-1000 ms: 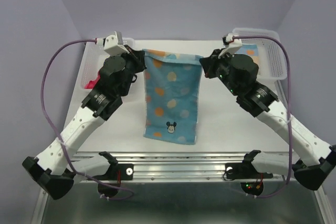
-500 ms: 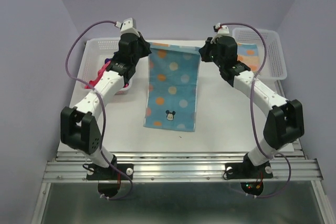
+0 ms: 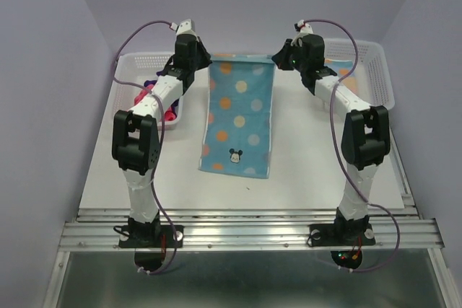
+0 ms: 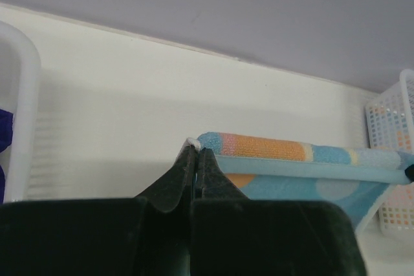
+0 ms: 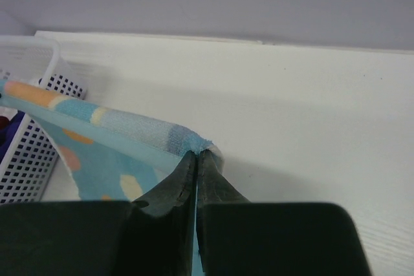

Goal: Fold and stack the towels
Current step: Flatten out the crumpled towel, then fold the towel

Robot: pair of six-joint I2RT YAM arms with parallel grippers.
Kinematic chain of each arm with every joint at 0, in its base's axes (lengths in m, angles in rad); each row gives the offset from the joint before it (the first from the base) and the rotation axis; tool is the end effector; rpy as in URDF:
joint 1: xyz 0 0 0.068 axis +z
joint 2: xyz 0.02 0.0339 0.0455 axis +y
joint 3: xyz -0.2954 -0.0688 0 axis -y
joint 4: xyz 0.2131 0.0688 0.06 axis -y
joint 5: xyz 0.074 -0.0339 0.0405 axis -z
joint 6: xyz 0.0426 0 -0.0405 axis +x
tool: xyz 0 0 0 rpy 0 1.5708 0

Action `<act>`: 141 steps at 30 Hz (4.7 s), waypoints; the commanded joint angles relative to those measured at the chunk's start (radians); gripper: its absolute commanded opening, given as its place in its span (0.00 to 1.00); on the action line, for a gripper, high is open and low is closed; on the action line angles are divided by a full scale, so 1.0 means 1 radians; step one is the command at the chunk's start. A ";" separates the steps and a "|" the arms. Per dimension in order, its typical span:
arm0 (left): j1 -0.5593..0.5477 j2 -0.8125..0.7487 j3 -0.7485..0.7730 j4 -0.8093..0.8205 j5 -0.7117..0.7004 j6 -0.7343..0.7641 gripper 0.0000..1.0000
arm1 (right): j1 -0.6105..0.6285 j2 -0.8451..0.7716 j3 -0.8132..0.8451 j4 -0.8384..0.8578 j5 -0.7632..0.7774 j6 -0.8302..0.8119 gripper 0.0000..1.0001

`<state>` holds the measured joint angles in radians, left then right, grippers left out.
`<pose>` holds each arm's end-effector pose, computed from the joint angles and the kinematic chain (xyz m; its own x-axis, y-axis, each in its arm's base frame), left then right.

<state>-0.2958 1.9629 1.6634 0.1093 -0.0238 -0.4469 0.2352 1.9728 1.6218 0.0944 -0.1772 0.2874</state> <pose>0.4486 -0.1357 0.3589 -0.2794 -0.3665 -0.8875 0.1645 0.8923 -0.4203 0.4538 0.1165 0.3390 -0.3487 0.2034 -0.9149 -0.3090 0.8966 0.3171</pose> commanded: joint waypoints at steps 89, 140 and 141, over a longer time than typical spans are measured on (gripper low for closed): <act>-0.181 -0.736 -1.228 -0.008 0.058 -0.312 0.00 | 0.251 -0.562 -1.021 -0.104 -0.105 0.309 0.14; -0.052 0.013 -0.297 -0.184 -0.025 0.040 0.52 | 0.078 -0.039 -0.317 -0.237 0.027 0.041 0.71; -0.051 0.028 -0.283 -0.192 -0.024 0.039 0.51 | 0.076 -0.028 -0.307 -0.237 0.016 0.035 0.70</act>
<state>-0.3519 1.9640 1.3220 -0.0647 -0.0532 -0.4240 0.3252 1.9209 1.2438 -0.1467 -0.1207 0.3489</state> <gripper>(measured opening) 0.525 0.711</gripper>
